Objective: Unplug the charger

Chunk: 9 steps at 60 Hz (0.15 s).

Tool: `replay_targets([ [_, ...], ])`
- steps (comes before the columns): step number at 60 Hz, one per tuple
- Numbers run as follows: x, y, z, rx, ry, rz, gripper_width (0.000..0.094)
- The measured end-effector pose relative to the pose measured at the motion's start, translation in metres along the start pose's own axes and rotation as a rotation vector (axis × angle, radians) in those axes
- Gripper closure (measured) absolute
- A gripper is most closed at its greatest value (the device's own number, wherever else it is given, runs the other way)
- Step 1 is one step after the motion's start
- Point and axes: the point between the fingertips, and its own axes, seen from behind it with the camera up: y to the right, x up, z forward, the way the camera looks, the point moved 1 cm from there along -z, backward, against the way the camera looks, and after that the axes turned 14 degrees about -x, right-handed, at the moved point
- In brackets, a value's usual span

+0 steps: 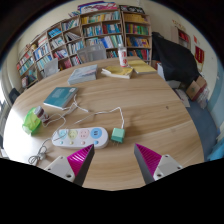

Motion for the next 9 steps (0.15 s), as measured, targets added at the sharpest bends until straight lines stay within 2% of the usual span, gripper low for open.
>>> replay_targets([
  [4, -0.009, 0.0, -0.032, 0.011, 0.019, 0.048, 0.0103],
  [9, -0.032, -0.006, -0.067, 0.057, -0.008, 0.143, 0.0099],
])
